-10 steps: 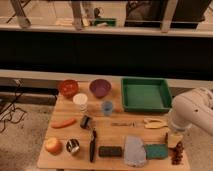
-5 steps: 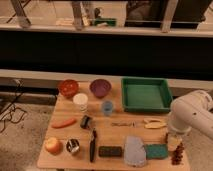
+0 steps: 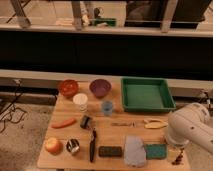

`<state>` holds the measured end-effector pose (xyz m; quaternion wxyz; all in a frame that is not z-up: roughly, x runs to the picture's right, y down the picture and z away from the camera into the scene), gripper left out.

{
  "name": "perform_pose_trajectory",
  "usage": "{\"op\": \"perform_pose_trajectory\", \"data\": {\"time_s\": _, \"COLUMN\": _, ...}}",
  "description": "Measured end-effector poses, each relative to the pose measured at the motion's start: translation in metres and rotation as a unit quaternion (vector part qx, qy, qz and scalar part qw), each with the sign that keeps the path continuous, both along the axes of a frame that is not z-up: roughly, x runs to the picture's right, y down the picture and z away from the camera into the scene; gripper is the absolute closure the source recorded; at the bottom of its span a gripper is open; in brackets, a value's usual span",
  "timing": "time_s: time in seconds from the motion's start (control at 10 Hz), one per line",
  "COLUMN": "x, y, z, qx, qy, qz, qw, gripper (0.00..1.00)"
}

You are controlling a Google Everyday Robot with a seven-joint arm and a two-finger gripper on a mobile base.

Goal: Wipe tray with sponge

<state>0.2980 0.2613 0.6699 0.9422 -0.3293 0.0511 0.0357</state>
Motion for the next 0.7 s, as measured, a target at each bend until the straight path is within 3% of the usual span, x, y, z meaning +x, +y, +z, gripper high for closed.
{"op": "perform_pose_trajectory", "data": {"time_s": 0.7, "x": -0.020, "y": 0.029, "z": 0.012, "qx": -0.022, "qy": -0.028, "qz": -0.016, "qw": 0.9992, "gripper": 0.20}}
